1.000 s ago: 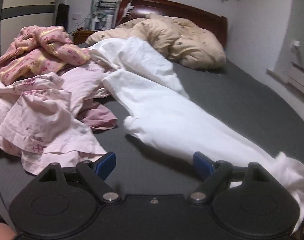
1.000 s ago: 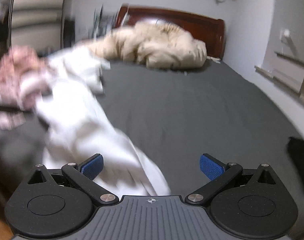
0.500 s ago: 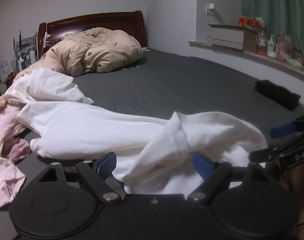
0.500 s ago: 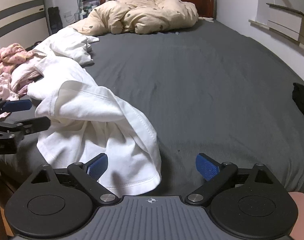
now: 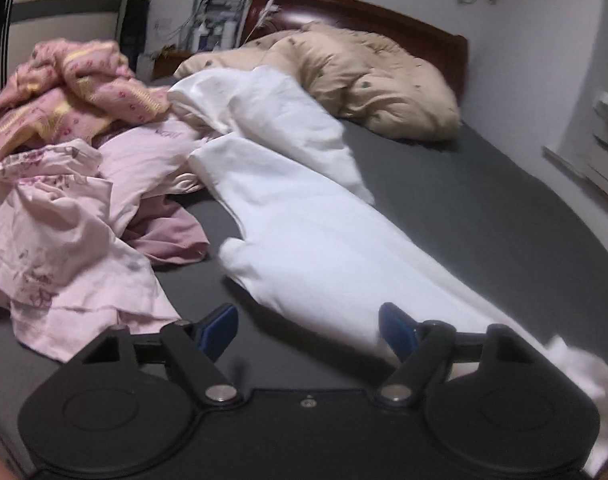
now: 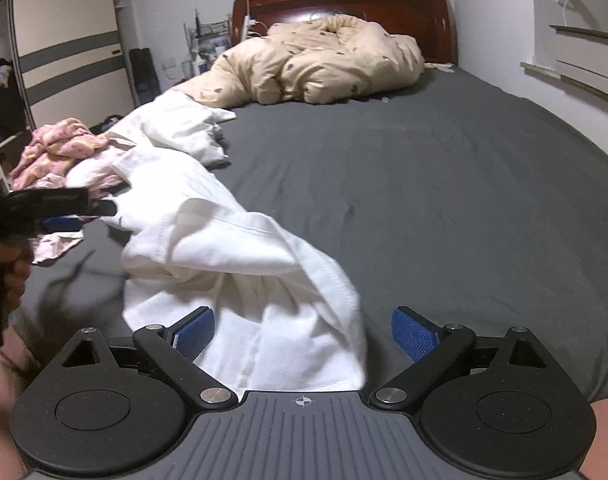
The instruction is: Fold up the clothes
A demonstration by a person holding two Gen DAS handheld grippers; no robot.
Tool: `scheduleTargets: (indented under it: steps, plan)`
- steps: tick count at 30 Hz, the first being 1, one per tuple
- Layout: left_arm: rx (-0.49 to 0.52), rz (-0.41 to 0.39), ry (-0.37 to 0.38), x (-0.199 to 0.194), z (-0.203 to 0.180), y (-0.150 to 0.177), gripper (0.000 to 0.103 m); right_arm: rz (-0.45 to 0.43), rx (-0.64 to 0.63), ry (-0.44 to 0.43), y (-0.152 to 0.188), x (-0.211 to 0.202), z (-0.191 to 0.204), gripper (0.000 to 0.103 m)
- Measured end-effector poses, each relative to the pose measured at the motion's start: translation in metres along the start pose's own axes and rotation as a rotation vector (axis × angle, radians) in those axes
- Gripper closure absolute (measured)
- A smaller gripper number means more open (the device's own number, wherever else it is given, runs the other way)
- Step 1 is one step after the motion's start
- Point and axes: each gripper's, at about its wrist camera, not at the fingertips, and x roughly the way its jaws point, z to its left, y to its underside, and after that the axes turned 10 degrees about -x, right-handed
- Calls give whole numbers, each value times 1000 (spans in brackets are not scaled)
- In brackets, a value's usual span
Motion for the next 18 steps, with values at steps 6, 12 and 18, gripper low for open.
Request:
scheduleTargets:
  steps: [6,12,18]
  plan:
    - [-113,60,-4,35,9,-12,82,-27,-34,-25,-5,-2,12,7]
    - [-97,-34,23,27,-11,-17,97,-49,-36,-23,-5,-5,10,7]
    - [21,-106,173,5,-68,-25,97,-70,27,-17,-2,-6,-1,7]
